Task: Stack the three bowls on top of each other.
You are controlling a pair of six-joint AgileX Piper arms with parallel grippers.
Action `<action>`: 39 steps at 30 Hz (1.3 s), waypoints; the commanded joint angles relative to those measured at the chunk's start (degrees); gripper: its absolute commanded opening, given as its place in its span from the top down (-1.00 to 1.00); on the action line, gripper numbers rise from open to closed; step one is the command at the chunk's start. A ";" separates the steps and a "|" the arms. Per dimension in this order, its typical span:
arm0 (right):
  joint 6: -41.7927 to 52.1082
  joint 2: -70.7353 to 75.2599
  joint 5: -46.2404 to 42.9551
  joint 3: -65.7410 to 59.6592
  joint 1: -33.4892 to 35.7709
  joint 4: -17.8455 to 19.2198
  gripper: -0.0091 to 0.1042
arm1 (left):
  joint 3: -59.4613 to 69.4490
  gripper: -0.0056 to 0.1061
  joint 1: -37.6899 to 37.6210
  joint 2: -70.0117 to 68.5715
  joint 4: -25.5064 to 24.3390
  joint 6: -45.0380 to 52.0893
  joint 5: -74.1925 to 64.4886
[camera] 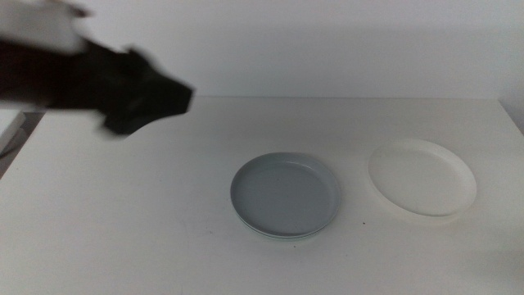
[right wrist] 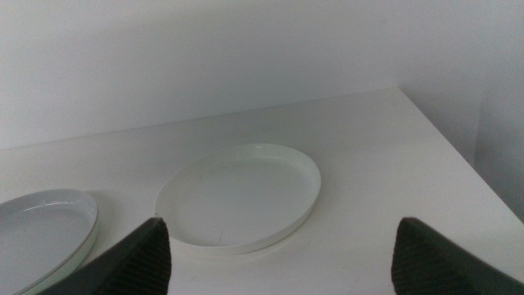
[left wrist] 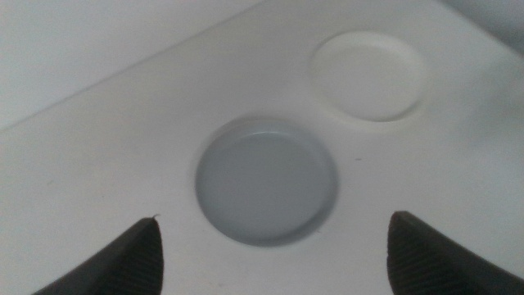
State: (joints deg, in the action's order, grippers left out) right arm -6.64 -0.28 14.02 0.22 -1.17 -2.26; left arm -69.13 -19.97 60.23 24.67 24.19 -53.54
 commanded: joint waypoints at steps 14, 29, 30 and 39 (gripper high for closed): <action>0.17 0.28 -0.56 -0.22 -0.46 0.63 -0.76 | 3.17 -0.78 -0.01 -15.88 3.27 -0.67 -7.59; -2.32 0.28 -10.85 1.05 -0.46 -1.54 -0.76 | 3.17 -0.78 -0.01 -15.88 3.27 -0.14 -3.88; -3.39 0.28 -9.41 3.04 -0.46 -1.89 -0.76 | 3.17 -0.78 -0.01 -15.88 3.27 -0.14 -3.88; -3.41 -35.61 38.87 43.48 -0.46 -1.55 -0.76 | 3.17 -0.78 -0.01 -16.04 3.27 -0.14 -3.89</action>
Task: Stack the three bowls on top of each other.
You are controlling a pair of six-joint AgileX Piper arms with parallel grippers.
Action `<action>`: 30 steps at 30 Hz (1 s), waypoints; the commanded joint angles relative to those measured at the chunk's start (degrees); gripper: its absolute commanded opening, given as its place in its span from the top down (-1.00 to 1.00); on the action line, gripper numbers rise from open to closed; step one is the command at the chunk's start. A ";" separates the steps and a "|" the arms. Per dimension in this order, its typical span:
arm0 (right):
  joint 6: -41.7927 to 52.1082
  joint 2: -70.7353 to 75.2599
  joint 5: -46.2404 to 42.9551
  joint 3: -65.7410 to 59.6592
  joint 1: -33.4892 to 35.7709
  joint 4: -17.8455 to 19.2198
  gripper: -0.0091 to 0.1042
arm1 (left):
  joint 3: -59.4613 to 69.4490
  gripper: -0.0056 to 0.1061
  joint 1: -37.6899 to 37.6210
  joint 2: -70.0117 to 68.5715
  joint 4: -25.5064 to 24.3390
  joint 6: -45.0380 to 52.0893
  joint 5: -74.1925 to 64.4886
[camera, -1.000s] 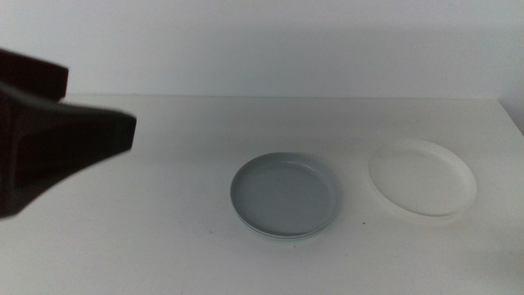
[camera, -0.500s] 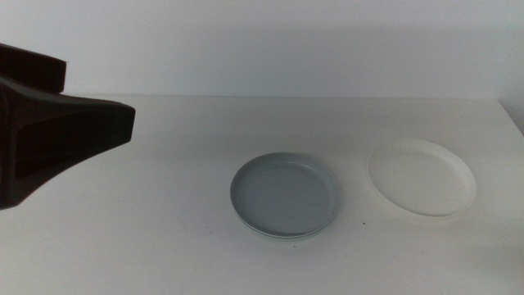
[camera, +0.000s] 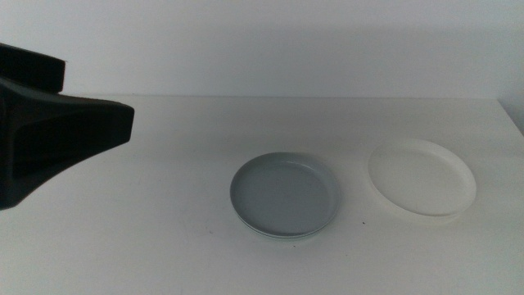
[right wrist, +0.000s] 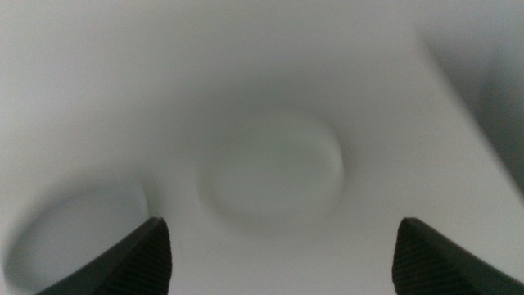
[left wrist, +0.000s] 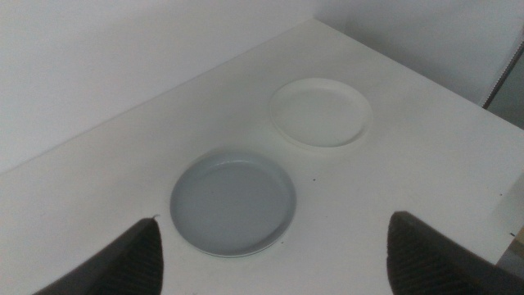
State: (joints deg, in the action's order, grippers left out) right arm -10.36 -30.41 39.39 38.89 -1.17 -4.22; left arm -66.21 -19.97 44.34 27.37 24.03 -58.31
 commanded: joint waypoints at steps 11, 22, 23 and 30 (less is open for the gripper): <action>0.42 -32.20 13.02 22.39 -0.46 -1.35 -0.76 | 0.25 -0.78 -0.01 -0.13 0.57 0.02 1.13; 4.82 -61.31 15.20 34.65 -6.63 -1.15 -0.75 | 0.25 -0.78 -0.01 -0.13 0.57 0.02 1.76; 5.11 -64.14 14.68 35.76 -7.71 -1.15 -0.73 | 0.25 -0.78 -0.01 -0.13 0.57 0.02 1.76; 10.05 -79.51 12.11 42.03 -9.16 -5.25 -0.54 | 0.25 -0.78 -0.01 -0.13 0.57 0.02 1.89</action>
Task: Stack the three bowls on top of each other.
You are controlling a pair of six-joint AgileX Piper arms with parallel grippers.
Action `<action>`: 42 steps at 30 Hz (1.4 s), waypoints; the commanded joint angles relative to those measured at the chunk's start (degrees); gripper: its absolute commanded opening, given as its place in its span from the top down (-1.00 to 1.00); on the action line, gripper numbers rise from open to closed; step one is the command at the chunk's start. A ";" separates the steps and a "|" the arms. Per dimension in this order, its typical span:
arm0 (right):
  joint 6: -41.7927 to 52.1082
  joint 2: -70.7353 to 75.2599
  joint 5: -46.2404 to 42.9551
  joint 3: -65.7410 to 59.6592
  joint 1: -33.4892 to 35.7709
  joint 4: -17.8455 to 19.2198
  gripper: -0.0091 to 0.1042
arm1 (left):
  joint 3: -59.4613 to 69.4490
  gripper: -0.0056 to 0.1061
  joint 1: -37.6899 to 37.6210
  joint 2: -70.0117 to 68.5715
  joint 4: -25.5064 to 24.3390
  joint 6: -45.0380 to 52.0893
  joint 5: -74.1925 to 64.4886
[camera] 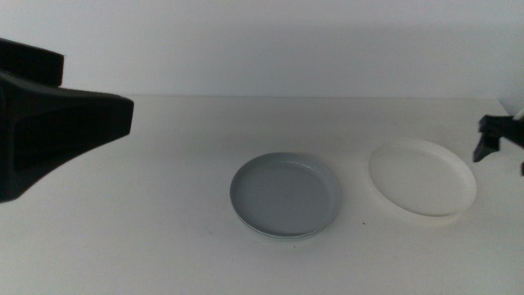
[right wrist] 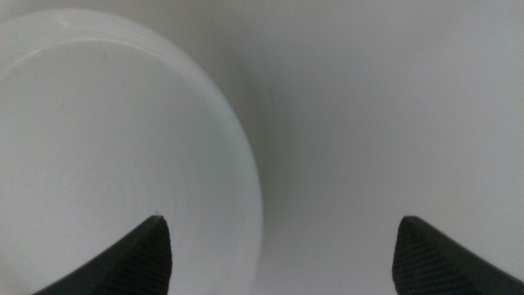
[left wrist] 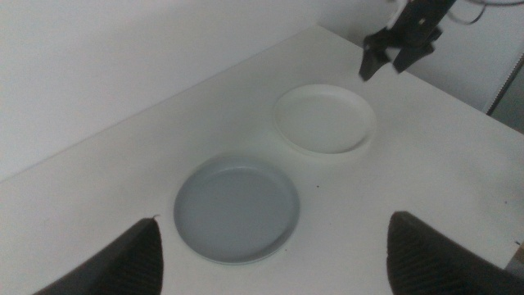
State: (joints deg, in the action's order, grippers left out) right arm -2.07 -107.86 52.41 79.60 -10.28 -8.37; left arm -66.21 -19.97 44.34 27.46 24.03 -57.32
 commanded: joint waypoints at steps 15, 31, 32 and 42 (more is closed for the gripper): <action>5.44 -12.41 -7.41 2.11 0.52 -4.76 0.87 | 0.25 -0.78 -0.01 -0.13 0.48 0.02 4.73; 0.90 6.40 -6.11 2.11 15.99 -8.78 0.88 | 0.25 -0.78 -0.01 -0.13 0.37 0.02 5.82; 0.29 6.21 -6.54 2.11 17.79 -8.91 0.88 | 0.25 -0.78 -0.01 -0.13 0.37 0.02 5.82; -5.75 -2.09 -10.03 2.11 28.97 -8.28 0.88 | 0.25 -0.78 -0.01 -0.13 0.37 0.02 5.82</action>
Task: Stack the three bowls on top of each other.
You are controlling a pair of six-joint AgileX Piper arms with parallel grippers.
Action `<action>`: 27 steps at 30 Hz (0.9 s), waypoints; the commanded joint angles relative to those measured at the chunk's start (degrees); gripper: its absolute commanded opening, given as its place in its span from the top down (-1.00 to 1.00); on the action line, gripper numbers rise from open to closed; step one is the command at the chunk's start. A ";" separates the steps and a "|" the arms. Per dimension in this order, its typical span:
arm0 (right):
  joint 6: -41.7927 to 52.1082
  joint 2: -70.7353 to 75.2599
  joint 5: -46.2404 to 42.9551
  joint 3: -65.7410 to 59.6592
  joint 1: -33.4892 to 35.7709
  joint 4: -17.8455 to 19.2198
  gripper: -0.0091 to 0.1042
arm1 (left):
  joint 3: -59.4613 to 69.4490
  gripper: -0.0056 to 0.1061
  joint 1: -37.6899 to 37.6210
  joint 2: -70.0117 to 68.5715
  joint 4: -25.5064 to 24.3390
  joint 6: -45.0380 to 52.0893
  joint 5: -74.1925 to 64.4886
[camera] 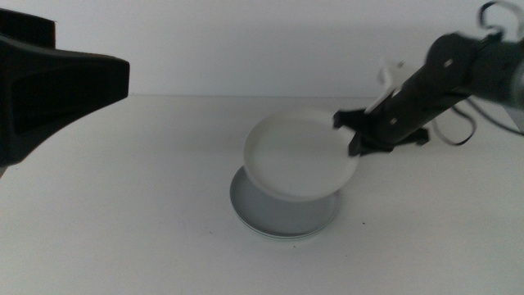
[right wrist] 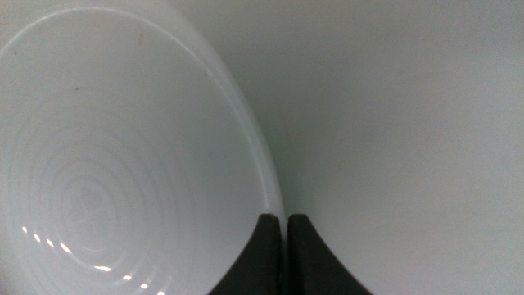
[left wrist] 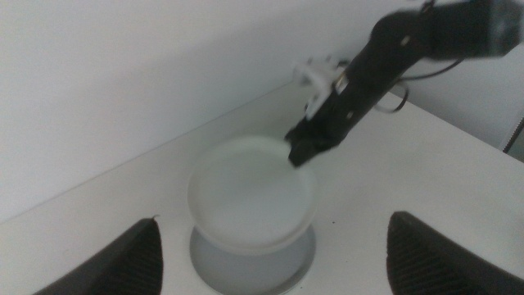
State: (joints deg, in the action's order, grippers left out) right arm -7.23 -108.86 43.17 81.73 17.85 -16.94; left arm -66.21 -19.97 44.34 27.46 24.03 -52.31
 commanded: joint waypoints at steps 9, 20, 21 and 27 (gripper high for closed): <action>-0.82 -5.06 -1.34 -0.02 3.81 -0.09 0.88 | 0.25 -0.78 -0.01 -0.13 0.37 0.02 0.82; 1.76 -3.77 -1.58 0.18 3.30 0.13 -0.34 | 0.25 -0.78 -0.01 -0.13 0.37 0.02 0.82; 1.87 -2.47 -1.58 0.32 2.73 0.13 -0.43 | 0.25 -0.78 -0.01 -0.13 0.37 0.02 0.82; 2.81 10.92 -1.35 0.58 -5.58 2.56 -0.51 | 0.25 -0.78 -0.01 -0.13 0.37 0.02 0.82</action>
State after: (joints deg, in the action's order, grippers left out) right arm -5.29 -101.97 42.20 81.85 14.72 -16.06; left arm -66.21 -19.97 44.34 27.46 24.03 -52.17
